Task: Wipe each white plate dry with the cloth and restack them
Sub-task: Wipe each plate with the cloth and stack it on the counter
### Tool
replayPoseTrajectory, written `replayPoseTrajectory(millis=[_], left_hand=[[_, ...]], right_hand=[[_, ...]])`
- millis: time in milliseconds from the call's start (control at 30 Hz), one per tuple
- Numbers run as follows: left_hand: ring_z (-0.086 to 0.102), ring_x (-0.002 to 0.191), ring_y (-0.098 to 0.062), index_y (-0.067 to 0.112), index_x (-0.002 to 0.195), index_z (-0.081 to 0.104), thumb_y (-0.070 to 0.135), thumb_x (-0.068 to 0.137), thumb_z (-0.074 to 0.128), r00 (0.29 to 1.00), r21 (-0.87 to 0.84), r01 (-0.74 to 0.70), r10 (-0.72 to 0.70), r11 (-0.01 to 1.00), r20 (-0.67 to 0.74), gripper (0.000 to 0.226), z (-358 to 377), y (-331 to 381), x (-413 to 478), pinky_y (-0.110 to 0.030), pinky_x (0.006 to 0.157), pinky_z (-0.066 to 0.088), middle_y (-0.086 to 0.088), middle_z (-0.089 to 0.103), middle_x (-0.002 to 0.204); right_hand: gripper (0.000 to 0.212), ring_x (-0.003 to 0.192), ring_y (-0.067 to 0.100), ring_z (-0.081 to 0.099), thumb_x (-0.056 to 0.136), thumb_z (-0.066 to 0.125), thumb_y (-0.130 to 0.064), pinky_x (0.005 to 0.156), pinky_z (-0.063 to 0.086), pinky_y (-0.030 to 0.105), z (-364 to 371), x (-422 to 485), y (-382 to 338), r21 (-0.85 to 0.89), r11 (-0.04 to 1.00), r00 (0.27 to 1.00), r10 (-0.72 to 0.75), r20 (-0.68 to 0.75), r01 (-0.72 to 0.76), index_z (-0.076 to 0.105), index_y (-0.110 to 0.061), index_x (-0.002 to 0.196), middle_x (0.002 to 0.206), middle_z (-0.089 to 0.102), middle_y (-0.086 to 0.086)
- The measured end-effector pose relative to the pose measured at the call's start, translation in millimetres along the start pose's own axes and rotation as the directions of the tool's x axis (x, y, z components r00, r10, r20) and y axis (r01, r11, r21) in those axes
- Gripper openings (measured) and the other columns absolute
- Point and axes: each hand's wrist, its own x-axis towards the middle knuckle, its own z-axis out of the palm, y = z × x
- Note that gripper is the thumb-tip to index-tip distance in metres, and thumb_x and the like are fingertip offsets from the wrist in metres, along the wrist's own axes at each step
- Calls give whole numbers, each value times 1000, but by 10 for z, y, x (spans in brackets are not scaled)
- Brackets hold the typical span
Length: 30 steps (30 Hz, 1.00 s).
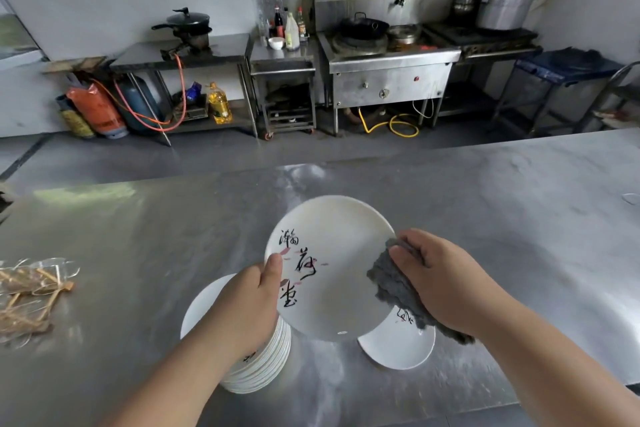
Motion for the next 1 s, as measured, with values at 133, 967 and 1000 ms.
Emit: replayPoseTrajectory(millis=[133,967,1000], left_hand=[[59,54,-20,17,103,76,111,61,9,984,-271,86,-39,959,173,122,-110,207,-103,-26,46,39,-16,74,75],[68,128,-28,19,133,73,18,99,59,957,-935,19,265,355,120,36,24,315,-246,-41,93,61,-15,68,141],[67,129,-29,18,136,70,18,99,59,953,-935,15,277,353,119,38,3,310,-248,-43,95,61,-14,67,142]], right_hand=[[18,66,6,64,103,52,-29,53,50,20,32,-17,-34,135,970,948,-160,-274,203,57,-45,98,78,68,-20],[94,161,30,7,96,17,-76,125,19,62,515,-158,-782,-414,668,758,-646,90,618,20,-12,164,174,12,8],[95,161,30,7,96,17,-75,126,18,61,473,-82,-784,-414,682,767,-638,66,603,20,-10,164,173,13,9]])
